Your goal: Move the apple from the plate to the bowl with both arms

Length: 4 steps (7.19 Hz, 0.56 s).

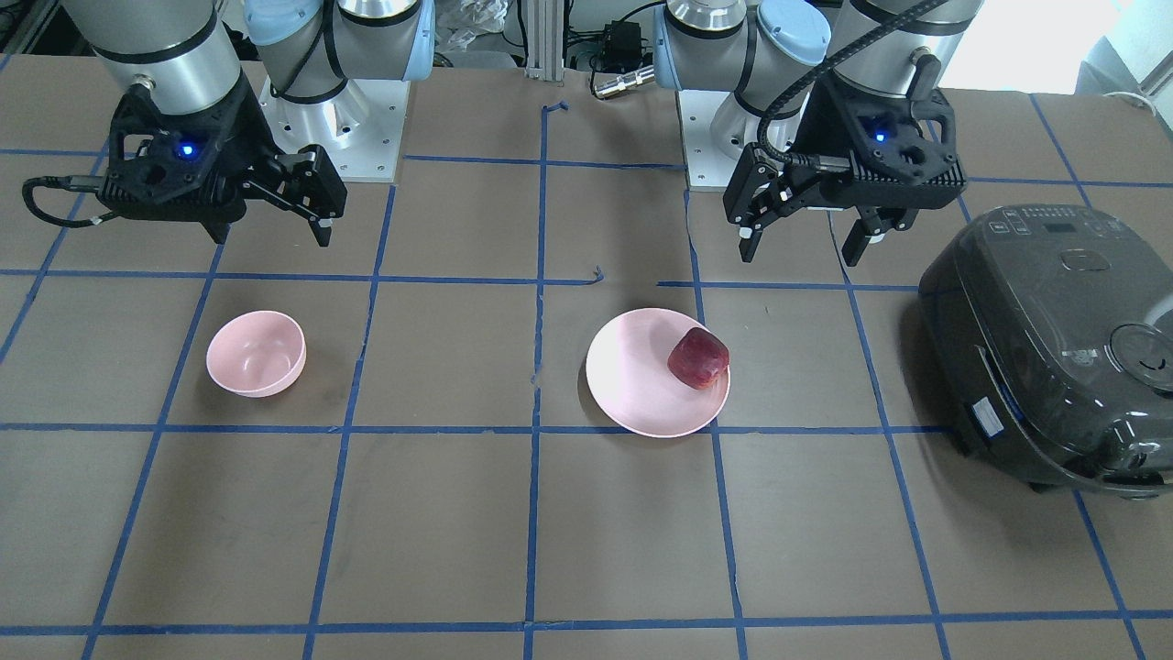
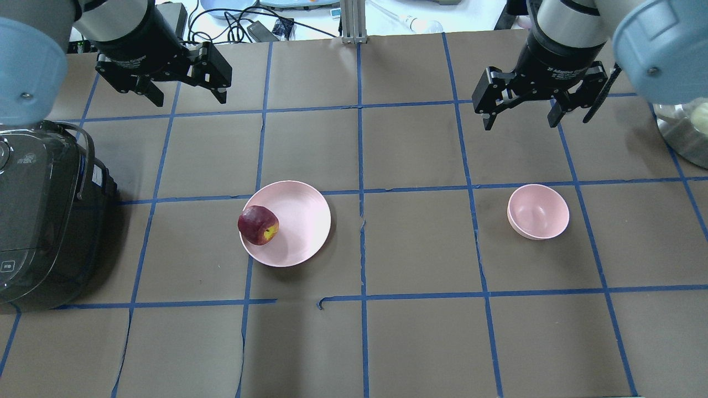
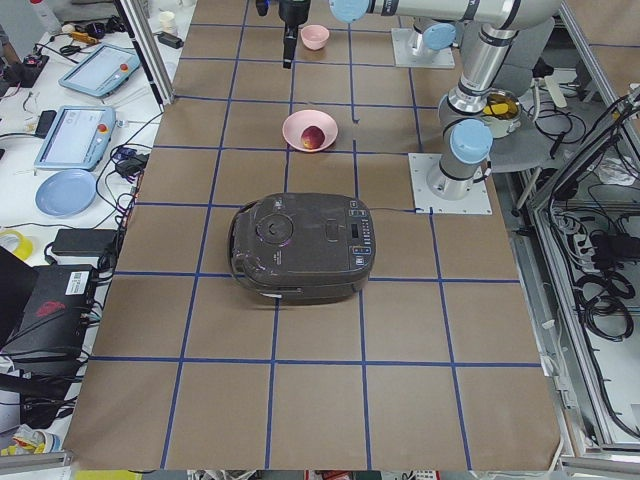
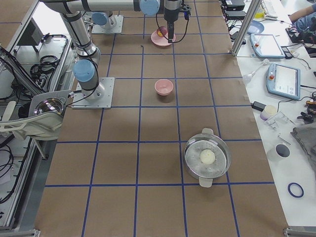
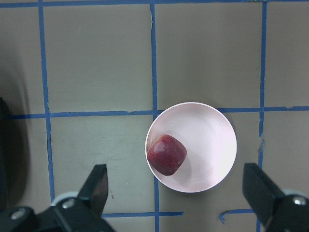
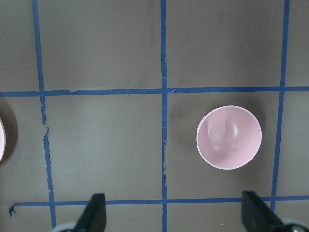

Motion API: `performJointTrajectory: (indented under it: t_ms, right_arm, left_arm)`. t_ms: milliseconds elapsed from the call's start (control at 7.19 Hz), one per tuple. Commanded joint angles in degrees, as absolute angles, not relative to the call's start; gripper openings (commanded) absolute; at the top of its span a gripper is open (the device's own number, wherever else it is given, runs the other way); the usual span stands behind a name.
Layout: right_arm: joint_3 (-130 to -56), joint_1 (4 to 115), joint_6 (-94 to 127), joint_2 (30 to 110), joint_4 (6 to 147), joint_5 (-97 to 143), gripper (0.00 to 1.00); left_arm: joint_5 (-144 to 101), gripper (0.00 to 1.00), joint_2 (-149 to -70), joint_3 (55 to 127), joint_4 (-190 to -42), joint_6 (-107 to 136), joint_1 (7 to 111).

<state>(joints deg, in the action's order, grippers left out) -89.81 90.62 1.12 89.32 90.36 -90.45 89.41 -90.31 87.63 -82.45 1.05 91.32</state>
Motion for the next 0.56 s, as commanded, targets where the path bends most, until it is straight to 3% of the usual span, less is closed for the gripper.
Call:
performJointTrajectory:
  t_ms: [0,417]
  right_arm:
    - [-89.74,90.53,0.53,87.81,89.92,-90.53,1.0]
    - [-89.74,90.44,0.53,88.15,89.12,-90.7,1.0]
  left_arm:
    - [89.56,1.0,-90.35,87.63,-82.35,0.97,91.23]
    - [89.47,1.0,-90.35,87.63,-82.44,0.97,91.32]
